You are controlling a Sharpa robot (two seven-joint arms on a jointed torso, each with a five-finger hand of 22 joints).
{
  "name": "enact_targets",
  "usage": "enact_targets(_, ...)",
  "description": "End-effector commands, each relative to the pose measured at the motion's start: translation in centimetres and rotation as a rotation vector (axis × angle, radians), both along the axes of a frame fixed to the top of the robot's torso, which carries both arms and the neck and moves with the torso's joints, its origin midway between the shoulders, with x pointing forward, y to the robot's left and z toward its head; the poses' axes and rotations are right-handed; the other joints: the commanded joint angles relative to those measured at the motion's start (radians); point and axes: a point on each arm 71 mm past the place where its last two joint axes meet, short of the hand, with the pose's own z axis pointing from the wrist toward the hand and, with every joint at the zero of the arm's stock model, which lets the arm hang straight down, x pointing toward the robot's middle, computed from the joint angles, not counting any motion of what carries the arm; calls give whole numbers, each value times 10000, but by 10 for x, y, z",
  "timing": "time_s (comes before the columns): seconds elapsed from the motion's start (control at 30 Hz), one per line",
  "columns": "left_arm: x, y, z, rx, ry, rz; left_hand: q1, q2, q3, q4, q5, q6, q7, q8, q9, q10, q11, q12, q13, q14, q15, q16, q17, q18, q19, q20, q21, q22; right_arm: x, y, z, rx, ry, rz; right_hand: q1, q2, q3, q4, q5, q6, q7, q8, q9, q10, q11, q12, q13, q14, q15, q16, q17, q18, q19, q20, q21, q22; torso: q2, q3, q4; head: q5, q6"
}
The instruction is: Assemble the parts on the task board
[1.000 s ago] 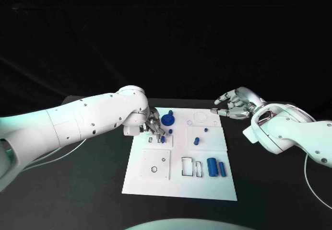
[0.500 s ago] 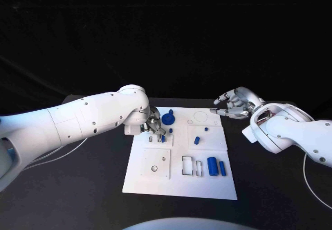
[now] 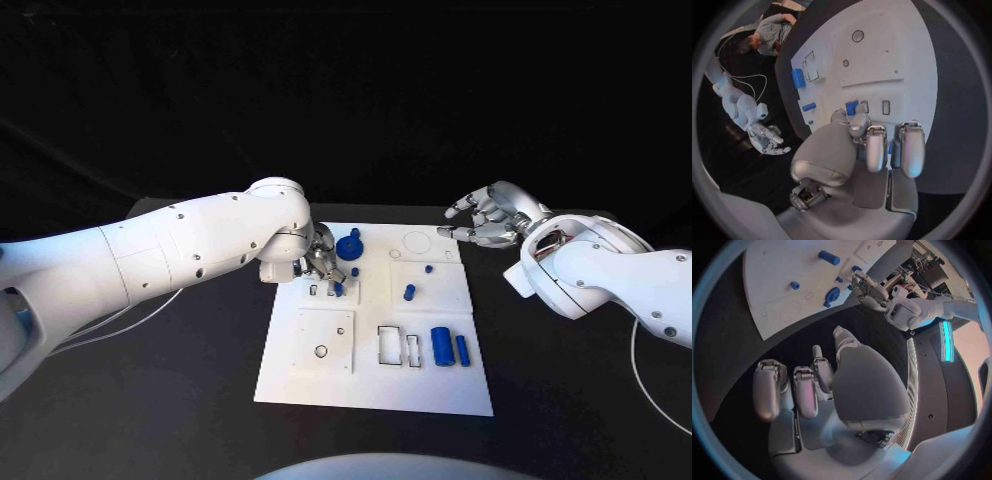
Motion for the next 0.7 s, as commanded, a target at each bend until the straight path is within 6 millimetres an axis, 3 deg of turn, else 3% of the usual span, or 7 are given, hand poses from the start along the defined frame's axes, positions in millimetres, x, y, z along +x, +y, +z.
enact_targets(0.03, -1, -2, 0, 33, 159, -125, 128, 19, -123, -26, -44, 51, -30, -33, 14, -15, -76, 57, 18, 1058, -49, 36, 2633, -101, 511, -48, 83, 1886, 0, 0, -1, -127, 92, 109, 1, -2, 53, 1, 56, 33, -22, 44, 8, -13, -19, -19, 2, 824, -64, -22, 1717, 64, -56, -29, -39, 1364, 1, 7, -9, 1, 2)
enact_targets(0.2, -2, -2, -1, 34, 178, -139, 406, 85, 15, -21, -53, 84, -72, -11, 50, -2, -114, 72, 43, 1058, -81, 36, 2633, -105, 524, -83, 92, 1909, 0, 0, -2, -140, 107, 98, -6, 1, 58, 2, 71, 34, -23, 46, 10, -2, -20, -7, 16, 825, -64, -20, 1723, 64, -57, -30, -42, 1363, 0, 14, 1, -19, 0)
enact_targets(0.3, -2, -2, -1, 23, 207, -140, 806, 149, 279, -20, -365, 76, -116, -11, 82, -11, -159, 55, 41, 1058, -125, 36, 2633, -106, 523, -127, 90, 1916, 0, 0, -2, -147, 122, 97, -6, 1, 58, 2, 71, 34, -23, 46, 10, -2, -20, -7, 16, 825, -64, -20, 1723, 64, -57, -30, -42, 1363, 0, 9, -2, -8, -2)
enact_targets(0.4, -2, -3, -1, 10, 229, -137, 1363, 274, 919, -9, -1421, 55, -145, -28, 128, 7, -188, 58, 69, 1058, -161, 36, 2633, -111, 533, -173, 97, 1944, 0, 0, -2, -152, 132, 101, -7, 4, 63, 1, 82, 36, -24, 49, 12, -5, -20, -12, 10, 825, -65, -22, 1720, 63, -54, -30, -38, 1366, -4, 9, 3, -10, -10)
enact_targets(0.47, -2, -3, -1, -2, 243, -136, 1477, 271, 1114, -11, -1546, 63, -153, -22, 145, 15, -197, 63, 82, 1058, -161, 36, 2633, -114, 540, -179, 102, 1957, 0, 0, -3, -155, 135, 105, -4, 6, 70, -1, 95, 37, -25, 51, 13, 1, -22, -6, 16, 824, -66, -22, 1719, 63, -54, -31, -41, 1365, -4, 5, 9, -9, -10)
enact_targets(0.57, -2, -3, -1, -55, 281, -105, 1800, 165, 1606, -24, -1567, 36, -175, -25, 176, -2, -215, 41, 79, 1058, -183, 36, 2633, -116, 547, -194, 106, 1973, 0, 0, -3, -157, 138, 108, -4, 6, 70, -1, 95, 37, -25, 51, 13, 1, -22, -6, 16, 824, -66, -22, 1719, 63, -54, -31, -41, 1365, -7, 5, 9, -10, -11)
enact_targets(0.7, -2, -3, -1, -102, 308, -67, 2031, -345, 2775, 22, -1435, -12, -147, -2, 255, -33, -197, -18, 58, 1058, -169, 36, 2633, -118, 552, -206, 105, 1991, -1, 1, -3, -156, 142, 112, 3, 12, 84, -6, 120, 40, -27, 56, 17, -2, -24, -11, 10, 826, -67, -21, 1723, 64, -56, -32, -46, 1363, -8, 9, 7, 0, 1)
